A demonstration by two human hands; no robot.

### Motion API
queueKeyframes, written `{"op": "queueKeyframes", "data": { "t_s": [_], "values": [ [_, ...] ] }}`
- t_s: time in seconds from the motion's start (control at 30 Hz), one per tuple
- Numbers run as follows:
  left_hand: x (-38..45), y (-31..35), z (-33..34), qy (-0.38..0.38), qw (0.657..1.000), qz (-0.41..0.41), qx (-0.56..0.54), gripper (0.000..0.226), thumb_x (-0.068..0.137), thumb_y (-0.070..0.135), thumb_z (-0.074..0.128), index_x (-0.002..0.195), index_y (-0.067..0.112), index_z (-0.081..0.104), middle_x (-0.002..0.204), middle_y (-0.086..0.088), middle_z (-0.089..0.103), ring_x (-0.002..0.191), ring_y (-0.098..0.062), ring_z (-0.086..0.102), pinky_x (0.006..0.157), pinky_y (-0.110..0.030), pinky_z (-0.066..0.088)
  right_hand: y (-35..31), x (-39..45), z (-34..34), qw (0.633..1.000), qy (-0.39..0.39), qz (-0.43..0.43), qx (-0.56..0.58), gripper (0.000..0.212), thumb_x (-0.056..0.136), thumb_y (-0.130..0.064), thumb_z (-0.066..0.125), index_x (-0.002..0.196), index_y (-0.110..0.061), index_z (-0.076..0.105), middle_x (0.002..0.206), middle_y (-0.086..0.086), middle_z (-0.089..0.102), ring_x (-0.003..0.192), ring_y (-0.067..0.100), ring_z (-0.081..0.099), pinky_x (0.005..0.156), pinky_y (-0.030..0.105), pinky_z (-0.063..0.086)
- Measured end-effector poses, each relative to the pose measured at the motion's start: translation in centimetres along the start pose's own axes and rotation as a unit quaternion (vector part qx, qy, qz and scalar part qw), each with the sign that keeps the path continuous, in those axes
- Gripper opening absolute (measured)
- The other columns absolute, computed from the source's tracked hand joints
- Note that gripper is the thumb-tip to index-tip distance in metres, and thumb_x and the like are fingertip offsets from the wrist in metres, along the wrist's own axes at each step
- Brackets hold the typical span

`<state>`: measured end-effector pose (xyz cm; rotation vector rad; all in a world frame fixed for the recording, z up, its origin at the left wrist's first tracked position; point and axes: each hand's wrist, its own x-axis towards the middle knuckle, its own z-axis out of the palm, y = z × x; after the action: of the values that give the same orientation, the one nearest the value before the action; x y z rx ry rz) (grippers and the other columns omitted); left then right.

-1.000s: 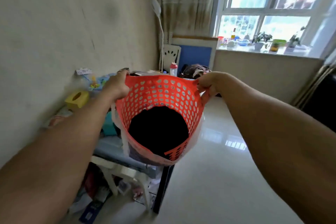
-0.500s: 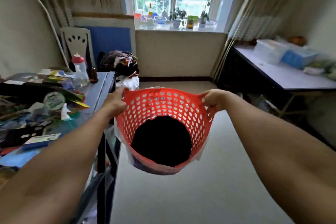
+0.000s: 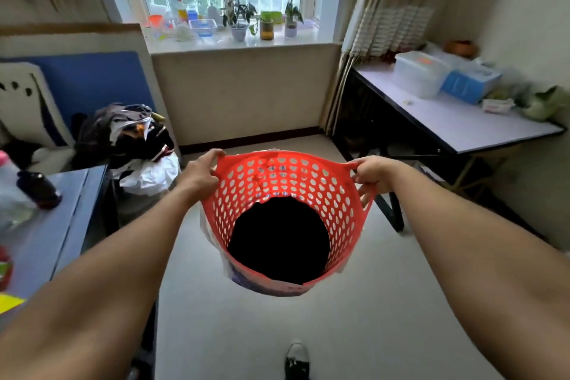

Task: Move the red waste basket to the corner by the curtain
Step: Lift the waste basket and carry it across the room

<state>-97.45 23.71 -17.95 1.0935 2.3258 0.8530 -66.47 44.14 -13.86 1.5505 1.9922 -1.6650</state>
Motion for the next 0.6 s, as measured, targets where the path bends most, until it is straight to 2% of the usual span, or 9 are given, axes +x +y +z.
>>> {"op": "queueKeyframes", "data": {
  "t_s": [0.13, 0.23, 0.3, 0.4, 0.47, 0.53, 0.6],
  "values": [
    [10.5, 2.9, 1.8, 0.010, 1.000, 0.001, 0.005, 0.068, 0.076, 0.000, 0.051, 0.134, 0.036, 0.053, 0.105, -0.012, 0.074, 0.094, -0.031, 0.070, 0.079, -0.041, 0.060, -3.0, 8.3, -5.7, 1.000, -0.003, 0.000, 0.015, 0.042, 0.093, 0.008, 0.041, 0.095, -0.027, 0.064, 0.111, 0.015, 0.068, 0.083, 0.038, 0.076, 0.073, 0.059, 0.059],
    [17.8, 5.2, 3.0, 0.018, 1.000, 0.012, 0.009, 0.067, 0.077, -0.001, 0.050, 0.134, 0.033, 0.055, 0.109, -0.012, 0.073, 0.097, -0.031, 0.070, 0.076, -0.036, 0.058, -5.5, 13.4, -9.7, 0.999, 0.012, 0.003, 0.040, 0.041, 0.096, 0.007, 0.037, 0.109, -0.023, 0.062, 0.111, 0.016, 0.068, 0.085, 0.037, 0.075, 0.074, 0.058, 0.059],
    [22.3, 6.6, 3.2, 0.011, 1.000, 0.010, -0.002, 0.066, 0.078, -0.002, 0.050, 0.134, 0.033, 0.056, 0.109, -0.012, 0.073, 0.097, -0.033, 0.070, 0.074, -0.037, 0.058, -7.4, 16.9, -12.2, 0.998, 0.020, 0.002, 0.055, 0.045, 0.096, 0.008, 0.032, 0.112, -0.020, 0.063, 0.107, 0.016, 0.069, 0.078, 0.034, 0.074, 0.063, 0.050, 0.061],
    [29.6, 8.5, 3.5, 0.007, 1.000, 0.000, -0.007, 0.064, 0.078, 0.000, 0.050, 0.131, 0.036, 0.055, 0.101, -0.011, 0.074, 0.093, -0.033, 0.072, 0.075, -0.044, 0.061, -11.3, 22.3, -16.0, 0.998, 0.034, -0.001, 0.059, 0.046, 0.095, 0.008, 0.031, 0.099, -0.023, 0.064, 0.093, 0.016, 0.070, 0.063, 0.030, 0.069, 0.047, 0.041, 0.056],
    [34.7, 9.5, 3.8, 0.002, 1.000, 0.001, 0.001, 0.064, 0.079, 0.001, 0.049, 0.131, 0.037, 0.055, 0.100, -0.011, 0.074, 0.092, -0.033, 0.072, 0.074, -0.043, 0.061, -13.4, 26.1, -18.2, 0.998, 0.037, -0.002, 0.049, 0.048, 0.093, 0.009, 0.029, 0.095, -0.024, 0.063, 0.087, 0.016, 0.069, 0.054, 0.027, 0.066, 0.039, 0.035, 0.051],
    [41.2, 10.6, 4.6, -0.003, 1.000, 0.000, 0.001, 0.064, 0.078, 0.002, 0.048, 0.130, 0.037, 0.054, 0.099, -0.010, 0.075, 0.089, -0.032, 0.072, 0.070, -0.039, 0.061, -15.7, 31.3, -21.0, 0.998, 0.028, 0.007, 0.047, 0.048, 0.094, 0.009, 0.027, 0.099, -0.023, 0.063, 0.093, 0.018, 0.068, 0.064, 0.031, 0.067, 0.042, 0.038, 0.054],
    [46.5, 11.3, 5.5, -0.014, 1.000, 0.007, 0.001, 0.064, 0.078, 0.001, 0.047, 0.131, 0.036, 0.055, 0.101, -0.010, 0.075, 0.091, -0.033, 0.071, 0.070, -0.037, 0.059, -17.2, 35.8, -23.2, 0.999, 0.014, 0.010, 0.050, 0.050, 0.095, 0.009, 0.025, 0.101, -0.022, 0.063, 0.099, 0.018, 0.066, 0.082, 0.038, 0.066, 0.059, 0.049, 0.059]
  ]
}}
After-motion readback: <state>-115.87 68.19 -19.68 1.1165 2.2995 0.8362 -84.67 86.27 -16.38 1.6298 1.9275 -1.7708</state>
